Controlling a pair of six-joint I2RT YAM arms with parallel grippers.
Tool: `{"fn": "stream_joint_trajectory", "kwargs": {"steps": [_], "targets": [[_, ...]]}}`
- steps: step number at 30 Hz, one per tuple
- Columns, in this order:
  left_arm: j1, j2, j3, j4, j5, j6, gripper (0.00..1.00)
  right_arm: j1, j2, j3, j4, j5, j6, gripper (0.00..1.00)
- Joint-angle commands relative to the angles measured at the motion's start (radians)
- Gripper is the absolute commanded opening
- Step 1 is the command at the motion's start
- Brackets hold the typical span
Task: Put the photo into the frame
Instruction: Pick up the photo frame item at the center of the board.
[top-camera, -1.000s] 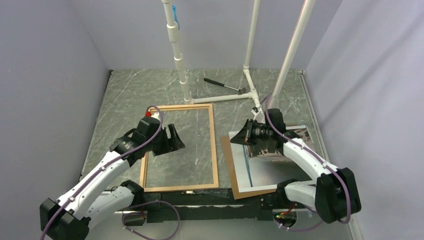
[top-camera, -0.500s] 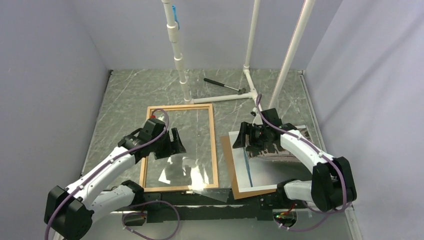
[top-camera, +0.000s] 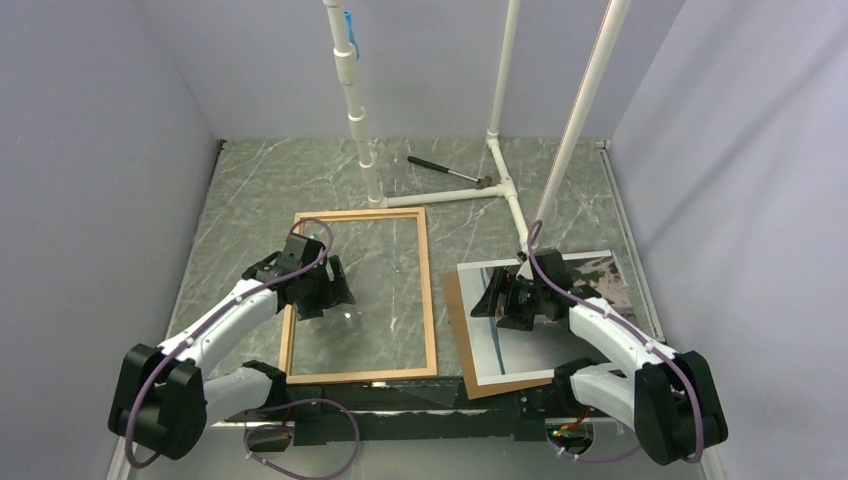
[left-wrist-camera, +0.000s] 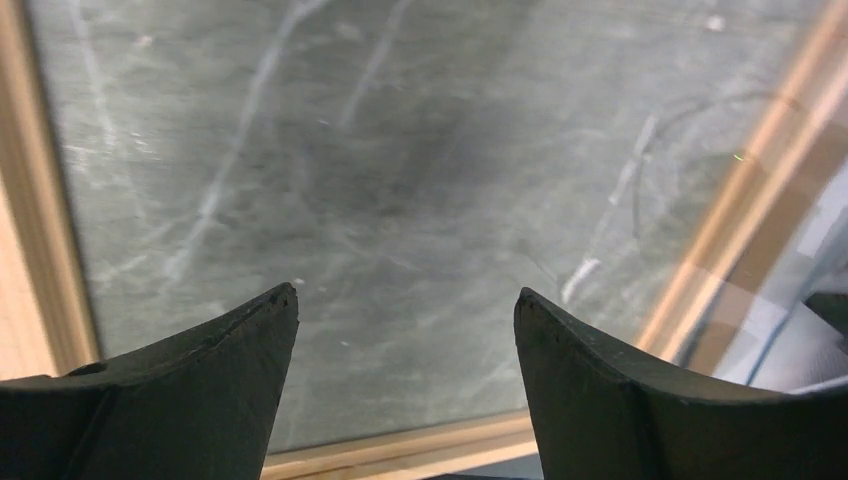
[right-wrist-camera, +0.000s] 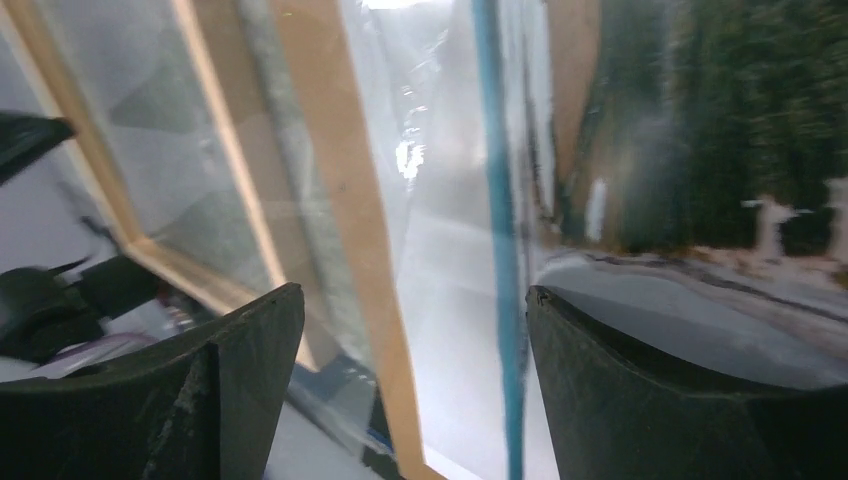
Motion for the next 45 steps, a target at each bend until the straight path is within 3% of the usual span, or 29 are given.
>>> {"fn": "stream_joint_trajectory", "kwargs": {"steps": [1,6,14,33,35,42,45], "targets": [[0.077,0.042,-0.023,0.055,0.036,0.049,0.83,0.001,-0.051,-0.131,0.256,-0.112,0.196,0.83],[0.112,0.122,-0.044,0.112,0.099,0.055,0.81,0.0,-0.06,-0.251,0.507,-0.145,0.358,0.75],[0.121,0.185,-0.129,0.262,0.211,0.012,0.76,-0.001,-0.102,-0.361,0.694,-0.113,0.489,0.64],[0.119,0.065,-0.265,0.341,0.288,-0.055,0.65,0.074,-0.012,-0.374,1.068,-0.147,0.554,0.6],[0.119,0.059,-0.267,0.338,0.288,-0.052,0.64,0.081,-0.034,-0.371,1.057,-0.137,0.557,0.55],[0.119,0.036,-0.256,0.316,0.285,-0.044,0.64,0.088,-0.114,-0.327,0.903,-0.083,0.509,0.25],[0.119,0.011,-0.248,0.296,0.277,-0.038,0.64,0.089,-0.131,-0.307,0.839,-0.071,0.487,0.07]]}}
